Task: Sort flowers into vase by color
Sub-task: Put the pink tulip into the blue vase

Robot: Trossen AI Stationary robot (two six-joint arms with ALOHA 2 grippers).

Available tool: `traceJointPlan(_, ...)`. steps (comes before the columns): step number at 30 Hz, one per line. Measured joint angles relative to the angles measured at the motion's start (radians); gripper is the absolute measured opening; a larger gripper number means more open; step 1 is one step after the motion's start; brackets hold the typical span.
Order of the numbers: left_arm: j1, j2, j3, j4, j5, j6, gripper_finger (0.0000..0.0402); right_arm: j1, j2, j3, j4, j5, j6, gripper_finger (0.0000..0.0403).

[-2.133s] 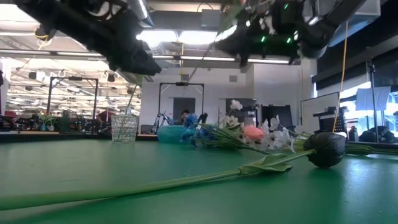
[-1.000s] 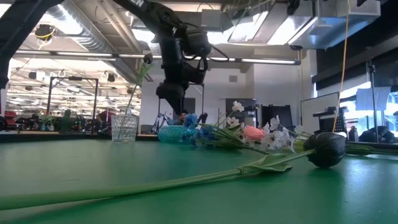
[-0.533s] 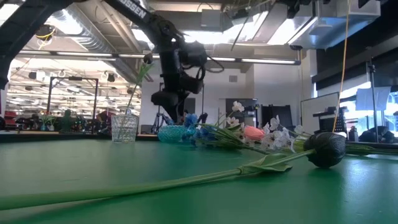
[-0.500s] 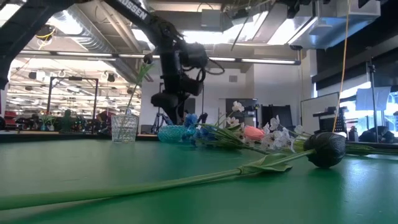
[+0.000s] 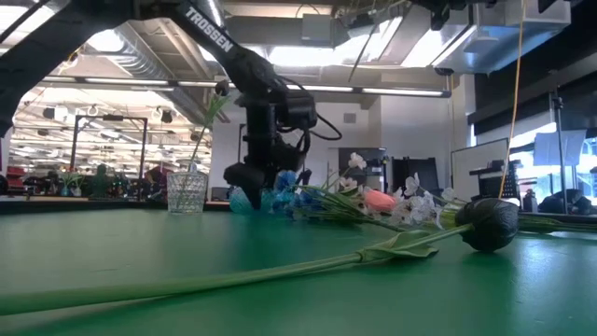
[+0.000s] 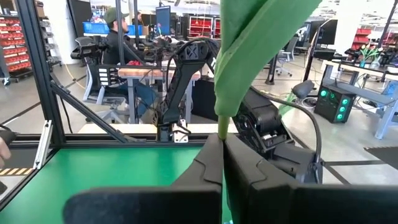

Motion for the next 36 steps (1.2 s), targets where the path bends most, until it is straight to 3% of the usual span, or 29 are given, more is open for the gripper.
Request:
traceJointPlan(10, -0.053, 0.014, 0.026, -0.013, 0.024, -0.135, 0.0240, 0.000, 0.000, 0.000, 0.001, -0.002, 0.001, 0.0000)
traceJointPlan(19, -0.072, -0.001, 0.145, -0.095, 0.244, -0.322, 0.0238, 0.000, -0.001, 0.000, 0.002, -0.014, 0.030, 0.0000)
traceJointPlan(28, -0.073, -0.132, 0.151, -0.125, 0.283, -0.398, 0.0237, 0.000, -0.002, -0.001, 0.010, -0.035, 0.036, 0.0000)
traceJointPlan(36, -0.074, -0.249, 0.153, -0.050, 0.511, -0.516, 0.0237, 0.000, -0.026, -0.001, 0.037, -0.065, 0.060, 0.0000)
